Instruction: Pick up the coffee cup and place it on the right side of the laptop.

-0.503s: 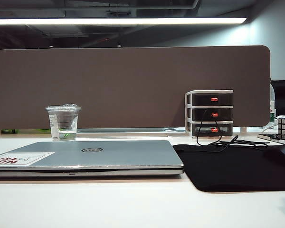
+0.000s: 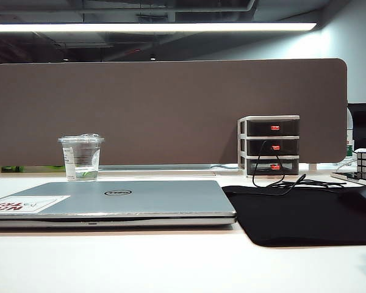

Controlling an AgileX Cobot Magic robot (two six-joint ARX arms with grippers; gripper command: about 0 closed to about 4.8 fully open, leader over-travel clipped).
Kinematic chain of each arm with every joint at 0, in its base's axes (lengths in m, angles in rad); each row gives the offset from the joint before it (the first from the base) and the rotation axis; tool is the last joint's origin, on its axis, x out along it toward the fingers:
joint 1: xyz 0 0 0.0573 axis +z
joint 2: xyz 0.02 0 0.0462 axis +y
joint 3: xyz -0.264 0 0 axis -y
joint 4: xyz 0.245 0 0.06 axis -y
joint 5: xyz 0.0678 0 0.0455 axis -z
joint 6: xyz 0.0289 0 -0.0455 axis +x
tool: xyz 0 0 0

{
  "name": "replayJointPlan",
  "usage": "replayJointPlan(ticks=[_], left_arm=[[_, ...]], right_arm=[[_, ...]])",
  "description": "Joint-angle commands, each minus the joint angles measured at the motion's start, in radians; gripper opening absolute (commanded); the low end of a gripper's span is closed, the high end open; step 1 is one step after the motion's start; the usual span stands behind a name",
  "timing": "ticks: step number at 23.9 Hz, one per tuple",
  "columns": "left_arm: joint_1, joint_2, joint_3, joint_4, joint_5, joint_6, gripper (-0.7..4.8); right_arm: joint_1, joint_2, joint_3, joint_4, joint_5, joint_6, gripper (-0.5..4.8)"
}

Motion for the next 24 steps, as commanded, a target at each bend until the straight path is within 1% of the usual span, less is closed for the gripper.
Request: replayJointPlan(ticks=[1,2,3,4,5,6,7,8,9,13,16,17,18,19,20,21,22,24], left_arm=[[0.000,0.000,0.002,0.024,0.008,0.001,-0.05],[0.000,0.000,0.002,0.024,0.008,0.001,-0.05],[0.000,0.000,0.002,0.024,0.008,0.001,-0.05],[0.000,0.000,0.002,0.024,0.008,0.001,-0.05],[0.000,0.000,0.002,0.025,0.008,-0.002,-0.05],[0.000,0.000,0.002,0.025,0.015,-0.016,-0.05],[0.000,0.000,0.002,0.029,0.060,-0.076,-0.05],[0.000,0.000,0.002,0.033,0.090,-0.105,-0.05],[0.000,0.000,0.002,0.035,0.148,-0.135,-0.05],[0.000,0.000,0.002,0.034,0.281,-0.142,-0.05],[0.000,0.000,0.002,0.034,0.301,-0.142,-0.02],[0.000,0.000,0.002,0.034,0.300,-0.143,0.09],[0.000,0.000,0.002,0.034,0.300,-0.146,0.38],[0.000,0.000,0.002,0.034,0.300,-0.166,0.88],[0.000,0.000,0.002,0.034,0.300,-0.185,1.23],[0.000,0.000,0.002,0.034,0.300,-0.190,1.35],[0.000,0.000,0.002,0.034,0.277,-0.192,1.34],[0.000,0.000,0.002,0.034,0.266,-0.201,1.34]], right_arm=[[0.001,-0.001,-0.006,-0.017,-0.060,0.043,-0.01],[0.001,-0.001,-0.006,-0.035,-0.145,0.093,-0.01],[0.001,-0.001,-0.006,-0.042,-0.200,0.113,-0.01],[0.001,-0.001,-0.006,-0.048,-0.278,0.130,-0.01],[0.001,-0.001,-0.006,-0.056,-0.410,0.135,-0.01],[0.001,-0.001,-0.006,-0.059,-0.485,0.134,-0.01],[0.001,-0.001,-0.006,-0.058,-0.580,0.134,-0.01],[0.001,-0.001,-0.006,-0.058,-0.605,0.134,-0.01],[0.001,-0.001,-0.006,-0.058,-0.632,0.134,-0.01],[0.001,-0.001,-0.006,-0.058,-0.634,0.134,-0.01],[0.001,-0.001,-0.006,-0.058,-0.634,0.134,-0.01],[0.001,-0.001,-0.006,-0.058,-0.634,0.134,-0.01],[0.001,-0.001,-0.006,-0.058,-0.634,0.134,-0.01],[0.001,-0.001,-0.006,-0.058,-0.634,0.134,-0.01],[0.001,-0.001,-0.006,-0.058,-0.634,0.134,-0.01],[0.001,-0.001,-0.006,-0.058,-0.634,0.134,-0.01],[0.001,-0.001,-0.006,-0.058,-0.634,0.134,-0.01],[0.001,-0.001,-0.006,-0.058,-0.634,0.134,-0.01]])
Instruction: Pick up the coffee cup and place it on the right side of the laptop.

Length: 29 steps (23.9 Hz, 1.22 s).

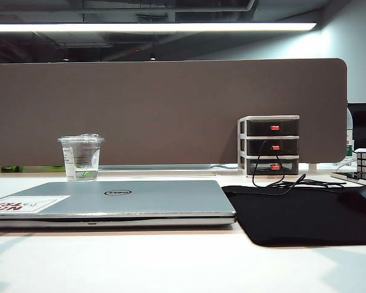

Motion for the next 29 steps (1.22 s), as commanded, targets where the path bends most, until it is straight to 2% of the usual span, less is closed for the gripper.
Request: replayJointPlan(ticks=[1,4,5,7,8,16,21,26,29], left_arm=[[0.002,0.000,0.002,0.019,-0.022,-0.014,1.34],[0.002,0.000,0.001,-0.021,-0.108,-0.015,1.35],[0.002,0.000,0.001,-0.050,-0.174,-0.026,1.75],[0.003,0.000,0.001,-0.053,-0.227,-0.040,3.33],[0.003,0.000,0.001,-0.051,-0.233,-0.040,3.57],[0.003,0.011,0.023,-0.040,-0.236,-0.057,3.67],[0.003,0.103,0.070,-0.015,-0.238,0.019,3.63],[0.050,0.369,0.109,0.215,-0.218,0.047,3.64],[0.185,0.594,0.158,0.394,-0.078,0.046,3.77]], right_arm=[[0.000,-0.001,-0.006,0.007,-0.002,0.003,-0.01],[0.000,-0.001,-0.006,0.007,-0.002,0.003,-0.01],[0.000,-0.001,-0.006,0.007,-0.002,0.003,-0.01],[0.000,-0.001,-0.006,0.006,-0.002,0.003,-0.01],[0.000,-0.001,-0.006,0.006,-0.002,0.003,-0.01],[0.000,-0.001,-0.006,0.006,-0.002,0.003,-0.01],[0.001,-0.001,-0.006,0.003,-0.002,0.003,-0.01],[0.001,-0.001,-0.006,-0.002,-0.002,0.003,-0.01],[0.001,-0.001,-0.006,-0.002,-0.002,0.003,-0.01]])
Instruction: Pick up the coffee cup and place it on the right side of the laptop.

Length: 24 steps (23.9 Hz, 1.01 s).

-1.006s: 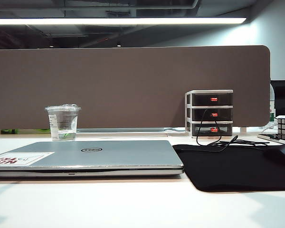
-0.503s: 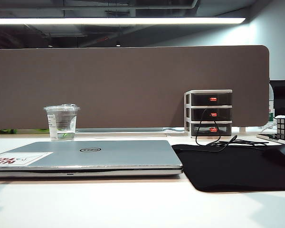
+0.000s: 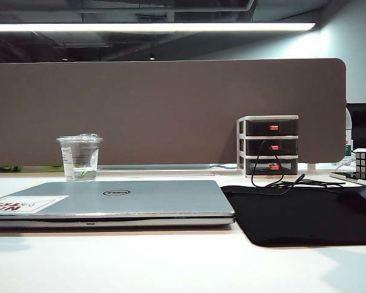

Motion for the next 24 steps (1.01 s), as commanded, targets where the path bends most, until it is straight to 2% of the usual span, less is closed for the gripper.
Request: replayJointPlan(ticks=[1,3,4,6,9,11,14,17,19,22,23,24], left_arm=[[0.132,0.174,0.053,0.193,0.164,0.003,3.77],[0.227,0.271,0.101,0.256,0.284,0.003,4.28],[0.275,0.318,0.135,0.259,0.351,0.004,4.79],[0.335,0.380,0.179,0.261,0.418,0.005,4.79],[0.386,0.462,0.194,0.346,0.441,0.015,4.79],[0.417,0.560,0.195,0.449,0.481,0.011,4.79],[0.422,0.688,0.199,0.566,0.499,-0.003,4.79],[0.421,0.924,0.244,0.728,0.499,-0.002,4.79],[0.421,1.034,0.280,0.779,0.499,0.006,4.79],[0.412,1.117,0.302,0.782,0.495,-0.002,4.79],[0.396,1.140,0.310,0.782,0.465,-0.022,4.79],[0.394,1.156,0.317,0.789,0.459,-0.004,4.79]], right_arm=[[0.001,-0.001,-0.006,0.011,-0.001,0.002,-0.01],[0.001,-0.001,-0.006,0.011,-0.002,0.003,-0.01],[0.001,-0.001,-0.006,0.011,-0.002,0.003,-0.01],[0.001,-0.001,-0.006,0.012,-0.001,-0.002,-0.01],[0.001,-0.001,-0.006,0.012,-0.001,-0.002,-0.01],[0.001,-0.001,-0.006,0.012,-0.001,-0.002,-0.01],[0.001,-0.001,-0.006,0.012,-0.002,-0.002,-0.01],[0.001,-0.001,-0.006,0.013,0.006,-0.002,-0.01],[0.001,-0.001,-0.006,0.012,0.005,-0.002,-0.01],[0.001,0.000,-0.006,0.011,0.002,-0.002,-0.01],[0.000,-0.001,-0.006,0.011,0.002,-0.002,-0.01],[0.000,-0.001,-0.006,0.010,0.001,-0.001,-0.01]])
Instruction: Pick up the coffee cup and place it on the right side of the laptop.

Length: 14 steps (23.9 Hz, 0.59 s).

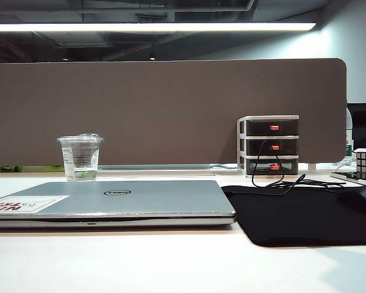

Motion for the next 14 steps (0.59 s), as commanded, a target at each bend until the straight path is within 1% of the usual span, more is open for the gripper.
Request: replayJointPlan(ticks=[1,3,6,7,8,9,12,14], left_arm=[[-0.014,0.040,0.024,0.032,-0.008,0.029,4.79],[-0.017,0.069,0.045,0.073,0.071,0.064,4.79],[-0.017,0.122,0.112,0.093,0.190,0.063,4.79],[-0.017,0.161,0.166,0.083,0.262,0.061,4.79],[-0.017,0.179,0.192,0.079,0.290,0.053,4.79],[-0.017,0.214,0.249,0.051,0.336,0.028,4.79],[-0.017,0.264,0.326,0.003,0.394,0.022,4.79],[-0.017,0.298,0.370,-0.010,0.430,0.033,4.79]], right_arm=[[0.000,-0.001,-0.006,0.008,0.000,0.000,-0.01],[0.000,-0.001,-0.006,0.000,0.001,-0.001,-0.01],[0.000,-0.001,-0.006,-0.011,0.000,-0.002,-0.01],[0.001,-0.001,-0.006,-0.011,0.000,-0.002,-0.01],[0.001,-0.001,-0.006,-0.011,0.001,-0.002,-0.01],[0.000,-0.001,-0.006,-0.010,0.001,-0.005,-0.01],[0.000,-0.001,-0.006,-0.011,0.000,-0.005,-0.01],[0.000,-0.001,-0.006,-0.011,0.000,-0.005,-0.01]])
